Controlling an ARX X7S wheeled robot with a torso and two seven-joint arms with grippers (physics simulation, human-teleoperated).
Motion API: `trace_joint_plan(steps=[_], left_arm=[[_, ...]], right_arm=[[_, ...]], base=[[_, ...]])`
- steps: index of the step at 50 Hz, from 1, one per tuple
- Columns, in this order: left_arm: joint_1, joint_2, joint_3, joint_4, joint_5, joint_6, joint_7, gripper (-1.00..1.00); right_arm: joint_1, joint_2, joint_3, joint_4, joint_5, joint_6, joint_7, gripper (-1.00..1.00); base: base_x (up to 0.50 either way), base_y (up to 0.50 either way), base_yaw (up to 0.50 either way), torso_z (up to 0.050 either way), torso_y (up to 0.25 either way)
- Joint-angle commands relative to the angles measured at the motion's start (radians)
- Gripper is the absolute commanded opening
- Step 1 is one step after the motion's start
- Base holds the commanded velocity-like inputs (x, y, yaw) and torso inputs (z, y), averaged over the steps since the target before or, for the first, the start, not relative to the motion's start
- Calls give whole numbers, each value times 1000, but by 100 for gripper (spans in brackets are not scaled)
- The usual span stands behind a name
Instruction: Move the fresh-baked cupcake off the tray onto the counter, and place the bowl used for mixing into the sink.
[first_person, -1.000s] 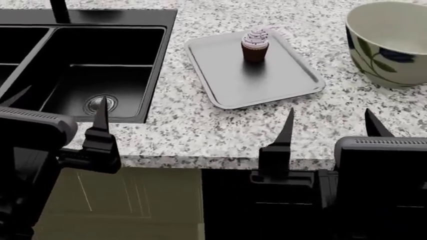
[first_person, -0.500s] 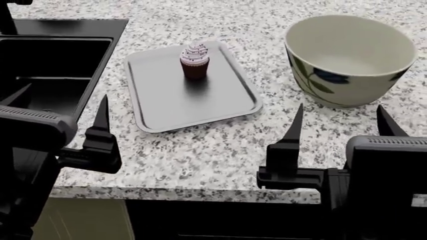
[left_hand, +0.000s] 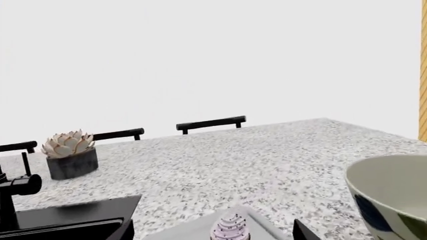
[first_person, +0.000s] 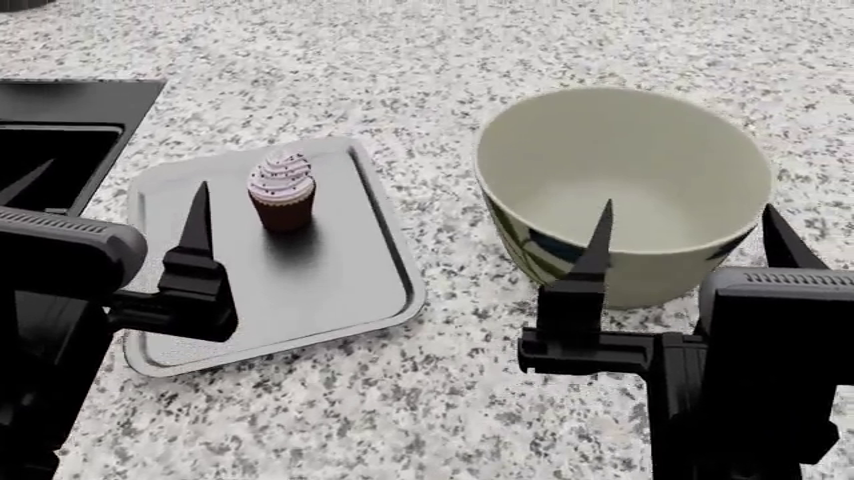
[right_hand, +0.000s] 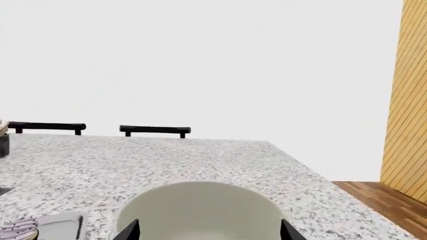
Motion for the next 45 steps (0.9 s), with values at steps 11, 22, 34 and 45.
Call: trace_joint_plan(steps=[11, 22, 34, 45], left_arm=[[-4, -5, 4, 7, -11, -3, -12, 100], [-2, -11, -3, 25, -20, -10, -20, 100], [-1, -20, 9, 36, -14, -8, -33, 100], [4, -25, 8, 26, -17, 6, -35, 100]], right_arm=[[26, 17, 10, -41, 20, 42, 18, 100], [19, 11, -5, -11, 22, 23, 15, 100], [5, -3, 19, 1, 64, 53, 15, 100], [85, -98, 199, 23, 214, 446, 103, 100]], base=[[393, -274, 0, 0, 0], [393, -275, 0, 0, 1], [261, -174, 0, 0, 1], [0, 0, 0, 0, 0]])
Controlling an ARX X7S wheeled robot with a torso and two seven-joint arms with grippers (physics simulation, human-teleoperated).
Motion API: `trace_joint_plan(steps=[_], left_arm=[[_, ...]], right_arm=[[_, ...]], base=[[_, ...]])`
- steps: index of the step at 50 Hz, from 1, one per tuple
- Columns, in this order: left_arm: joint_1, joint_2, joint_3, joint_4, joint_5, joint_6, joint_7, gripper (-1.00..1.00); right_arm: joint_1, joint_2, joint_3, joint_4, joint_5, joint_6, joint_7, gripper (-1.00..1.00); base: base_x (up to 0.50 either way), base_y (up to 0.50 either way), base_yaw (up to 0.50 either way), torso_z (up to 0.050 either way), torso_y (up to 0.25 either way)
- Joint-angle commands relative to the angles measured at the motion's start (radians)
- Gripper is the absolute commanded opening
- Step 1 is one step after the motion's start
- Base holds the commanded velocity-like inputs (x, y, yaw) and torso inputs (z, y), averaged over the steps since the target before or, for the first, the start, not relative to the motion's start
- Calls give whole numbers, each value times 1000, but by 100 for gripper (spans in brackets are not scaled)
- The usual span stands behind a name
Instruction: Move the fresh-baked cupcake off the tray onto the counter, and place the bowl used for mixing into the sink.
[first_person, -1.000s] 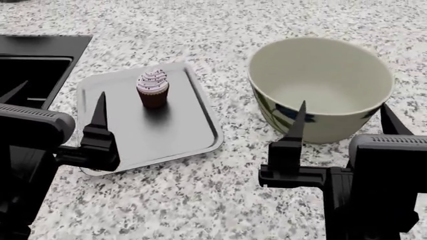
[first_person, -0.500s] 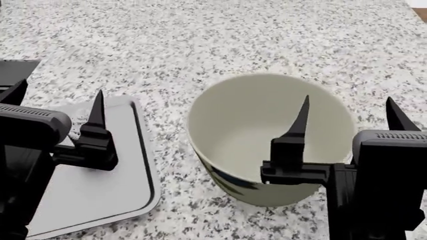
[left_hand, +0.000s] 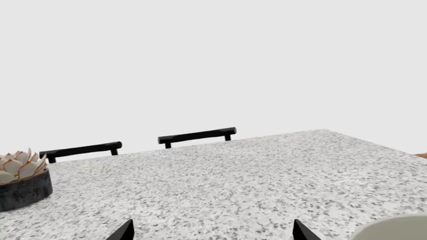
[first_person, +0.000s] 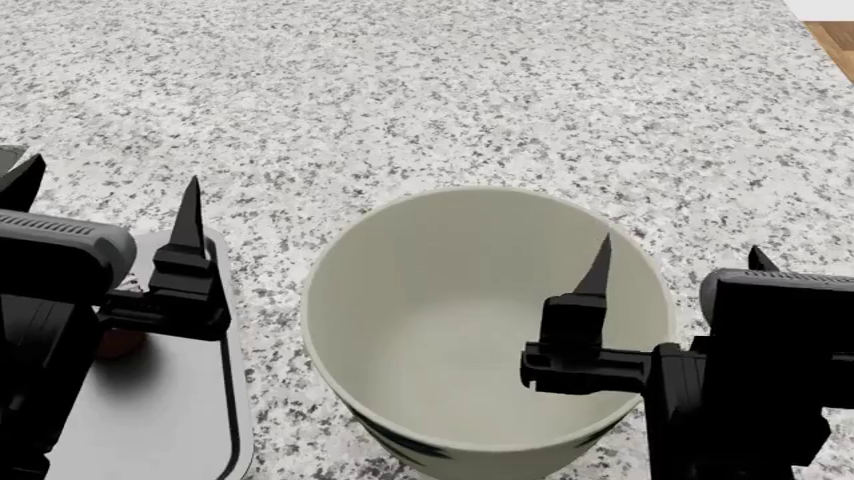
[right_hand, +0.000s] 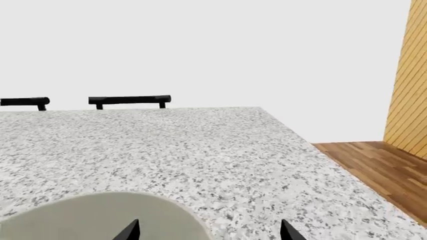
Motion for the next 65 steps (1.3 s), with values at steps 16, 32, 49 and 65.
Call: trace_joint_plan(steps=[16, 32, 49, 65], left_arm=[[1, -11, 29, -29, 7, 26, -7, 100], [-3, -17, 10, -14, -7, 22, -16, 100], [11, -21, 23, -36, -6, 47, -19, 100], [12, -25, 22, -37, -12, 46, -28, 100]], right_arm=[[364, 240, 152, 336, 1666, 129, 1201, 100], [265, 275, 140, 418, 1718, -61, 1190, 100], [203, 263, 132, 479, 1657, -72, 1104, 100], [185, 247, 112, 499, 1634, -78, 1058, 100]], base=[[0, 0, 0, 0, 0], [0, 0, 0, 0, 0], [0, 0, 0, 0, 0], [0, 0, 0, 0, 0]])
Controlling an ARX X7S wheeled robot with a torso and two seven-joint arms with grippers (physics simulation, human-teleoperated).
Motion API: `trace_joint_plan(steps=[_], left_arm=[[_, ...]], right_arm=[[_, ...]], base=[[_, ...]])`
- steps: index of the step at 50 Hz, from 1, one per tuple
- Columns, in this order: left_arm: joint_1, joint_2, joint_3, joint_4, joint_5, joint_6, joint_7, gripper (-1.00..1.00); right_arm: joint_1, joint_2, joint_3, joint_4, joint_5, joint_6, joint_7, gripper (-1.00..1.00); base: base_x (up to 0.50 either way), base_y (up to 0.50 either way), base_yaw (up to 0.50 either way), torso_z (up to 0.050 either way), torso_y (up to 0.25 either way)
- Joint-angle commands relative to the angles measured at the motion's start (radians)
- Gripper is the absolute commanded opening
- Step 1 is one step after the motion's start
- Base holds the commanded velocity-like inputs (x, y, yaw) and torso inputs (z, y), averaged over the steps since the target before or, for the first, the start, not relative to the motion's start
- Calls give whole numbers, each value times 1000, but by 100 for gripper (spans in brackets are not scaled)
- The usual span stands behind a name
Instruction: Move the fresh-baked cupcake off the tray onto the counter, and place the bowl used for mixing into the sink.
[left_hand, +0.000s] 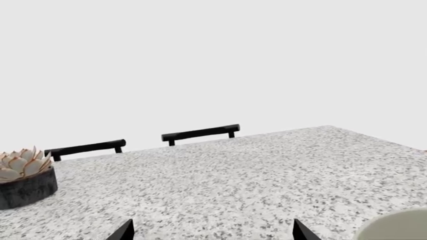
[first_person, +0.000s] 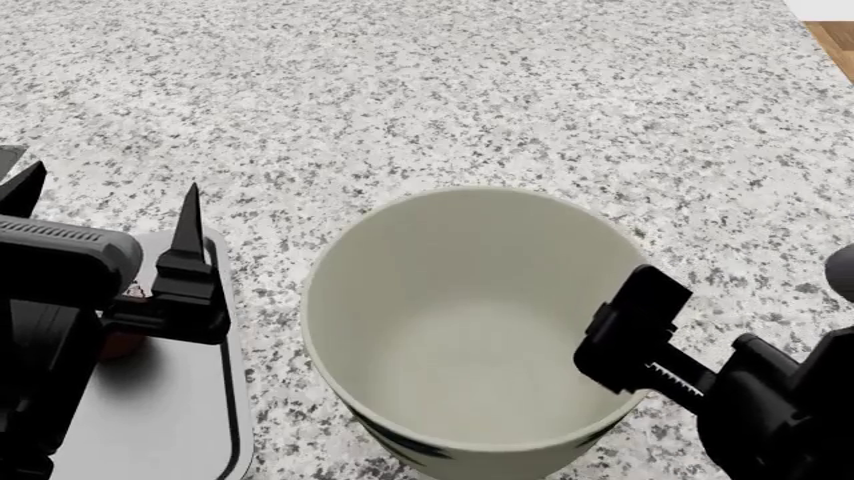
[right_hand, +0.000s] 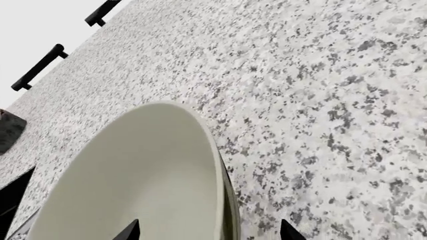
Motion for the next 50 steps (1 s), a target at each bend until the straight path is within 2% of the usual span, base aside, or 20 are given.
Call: trace_joint_plan(steps=[1, 27, 41, 42, 50], left_arm=[[-2, -3, 3, 0, -4, 1, -4, 100], [6, -12, -2, 0, -14, 9, -16, 100], [12, -17, -2, -3, -19, 18, -19, 100], [13, -15, -6, -2, -23, 17, -19, 100], [7, -19, -19, 13, -35, 1, -24, 100]], right_arm=[[-14, -11, -15, 18, -13, -8, -33, 100], [-74, -16, -7, 28, -66, -5, -119, 100], [-77, -32, -27, 14, -76, -24, -114, 100], [-79, -33, -21, 9, -86, -31, -112, -100], [-57, -10, -27, -17, -58, -32, -96, -100]], base=[[0, 0, 0, 0, 0], [0, 0, 0, 0, 0], [0, 0, 0, 0, 0], [0, 0, 0, 0, 0], [0, 0, 0, 0, 0]])
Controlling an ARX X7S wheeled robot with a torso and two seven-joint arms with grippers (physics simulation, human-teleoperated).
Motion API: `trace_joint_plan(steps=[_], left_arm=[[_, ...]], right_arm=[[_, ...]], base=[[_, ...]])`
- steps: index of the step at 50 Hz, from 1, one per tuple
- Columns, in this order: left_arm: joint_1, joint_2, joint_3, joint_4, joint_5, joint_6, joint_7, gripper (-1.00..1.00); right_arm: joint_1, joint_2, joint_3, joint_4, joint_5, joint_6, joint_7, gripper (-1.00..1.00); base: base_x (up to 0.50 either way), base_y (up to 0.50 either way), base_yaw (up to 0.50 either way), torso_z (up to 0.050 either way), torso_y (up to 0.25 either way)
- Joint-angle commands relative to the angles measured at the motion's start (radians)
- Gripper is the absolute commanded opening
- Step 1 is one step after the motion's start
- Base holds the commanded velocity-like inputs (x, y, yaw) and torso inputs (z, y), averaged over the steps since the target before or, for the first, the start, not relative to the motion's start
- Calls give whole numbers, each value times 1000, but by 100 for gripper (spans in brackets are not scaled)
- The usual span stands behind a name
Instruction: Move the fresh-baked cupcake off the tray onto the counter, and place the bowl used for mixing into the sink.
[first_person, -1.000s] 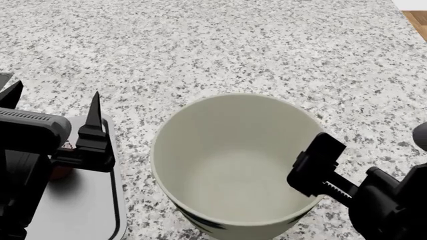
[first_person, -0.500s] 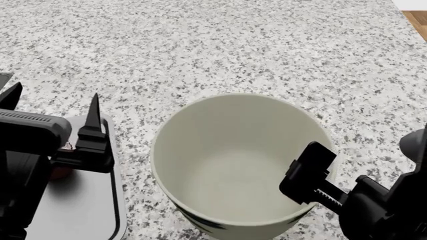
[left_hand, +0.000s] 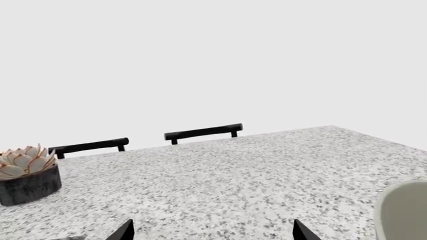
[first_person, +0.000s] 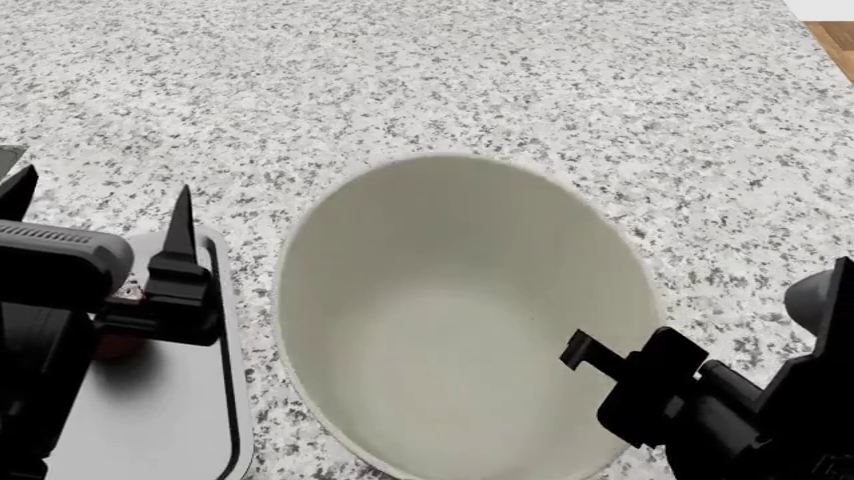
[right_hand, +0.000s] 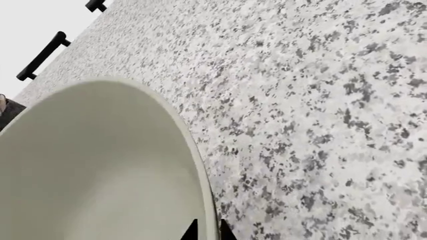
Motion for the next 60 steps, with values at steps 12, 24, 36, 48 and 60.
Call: trace_joint_plan(steps=[12, 24, 36, 48, 60], left_arm=[[-118, -33, -140, 116, -104, -178, -18, 100], [-369, -42, -468, 55, -662, -694, -289, 100], [-399, -160, -423, -340, -1532, -574, -980, 100], [-408, -184, -335, -423, -1483, -563, -984, 100], [-410, -181, -248, -408, -1390, -589, -921, 100]], right_arm=[[69, 73, 51, -89, 40, -43, 34, -100], [160, 146, 66, -161, 68, -83, 103, -100], [120, 148, 87, -170, 13, -68, 53, -100], [113, 127, 66, -146, -32, -59, 5, -100], [96, 120, 55, -140, -53, -55, -21, -100]], base=[[0, 0, 0, 0, 1], [0, 0, 0, 0, 0], [0, 0, 0, 0, 0], [0, 0, 0, 0, 0], [0, 0, 0, 0, 1]])
